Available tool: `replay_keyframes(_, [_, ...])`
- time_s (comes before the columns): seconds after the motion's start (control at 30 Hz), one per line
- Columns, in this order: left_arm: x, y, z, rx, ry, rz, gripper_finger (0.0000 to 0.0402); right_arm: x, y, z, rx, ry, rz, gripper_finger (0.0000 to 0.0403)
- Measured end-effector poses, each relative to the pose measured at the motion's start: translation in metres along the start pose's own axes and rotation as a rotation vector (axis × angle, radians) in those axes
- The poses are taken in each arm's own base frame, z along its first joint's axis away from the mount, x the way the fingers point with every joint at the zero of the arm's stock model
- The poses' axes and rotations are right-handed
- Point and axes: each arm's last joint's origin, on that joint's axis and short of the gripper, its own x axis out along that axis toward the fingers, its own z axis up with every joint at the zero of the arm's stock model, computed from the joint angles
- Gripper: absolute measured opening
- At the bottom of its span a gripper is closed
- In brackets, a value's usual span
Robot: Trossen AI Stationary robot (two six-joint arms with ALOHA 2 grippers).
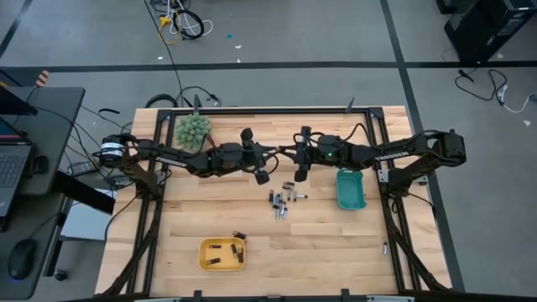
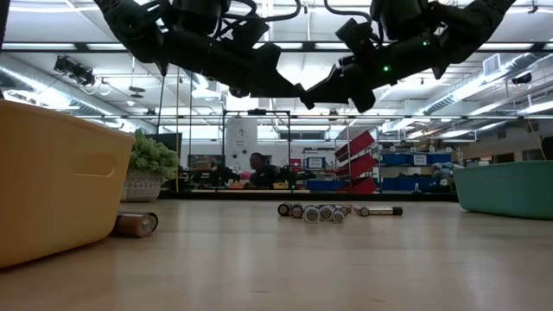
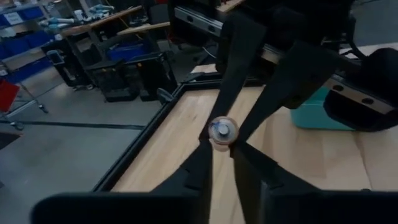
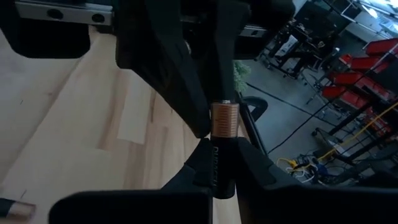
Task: Sort batteries
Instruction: Put the black battery into the yellow bin
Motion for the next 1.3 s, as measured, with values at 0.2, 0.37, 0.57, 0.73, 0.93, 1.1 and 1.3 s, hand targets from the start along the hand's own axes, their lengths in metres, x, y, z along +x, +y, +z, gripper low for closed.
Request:
replay_keyframes(0.2, [0.000, 0.001, 0.007, 0.034, -0.072, -0.009, 0.0127, 0.000, 0.000, 0.000, -0.022, -0.001, 0.000, 0.0025])
replay_keyframes(0.37, [0.001, 0.001, 0.007, 0.053, -0.080, -0.032, 0.0130, 0.000, 0.000, 0.000, -0.021, -0.001, -0.001, 0.0025])
replay_keyframes(0.57, [0.001, 0.001, 0.005, 0.058, -0.058, -0.034, 0.0120, 0.000, 0.001, 0.000, 0.003, -0.001, 0.000, 0.0025])
replay_keyframes(0.73, [0.003, 0.005, 0.005, 0.056, -0.062, -0.030, 0.0114, 0.000, 0.000, 0.000, 0.006, 0.000, -0.004, 0.0026])
replay_keyframes(0.93, [0.009, 0.009, -0.002, 0.037, -0.060, -0.089, 0.0070, 0.000, 0.001, 0.000, 0.018, 0.006, -0.006, 0.0025])
replay_keyframes(1.1, [0.009, 0.010, -0.003, 0.035, -0.066, -0.082, 0.0019, 0.000, 0.001, -0.001, 0.018, 0.010, -0.006, 0.0029])
replay_keyframes(1.3, [0.009, 0.010, -0.002, 0.034, -0.062, -0.049, 0.0016, 0.000, 0.000, 0.000, 0.014, 0.006, -0.009, 0.0034])
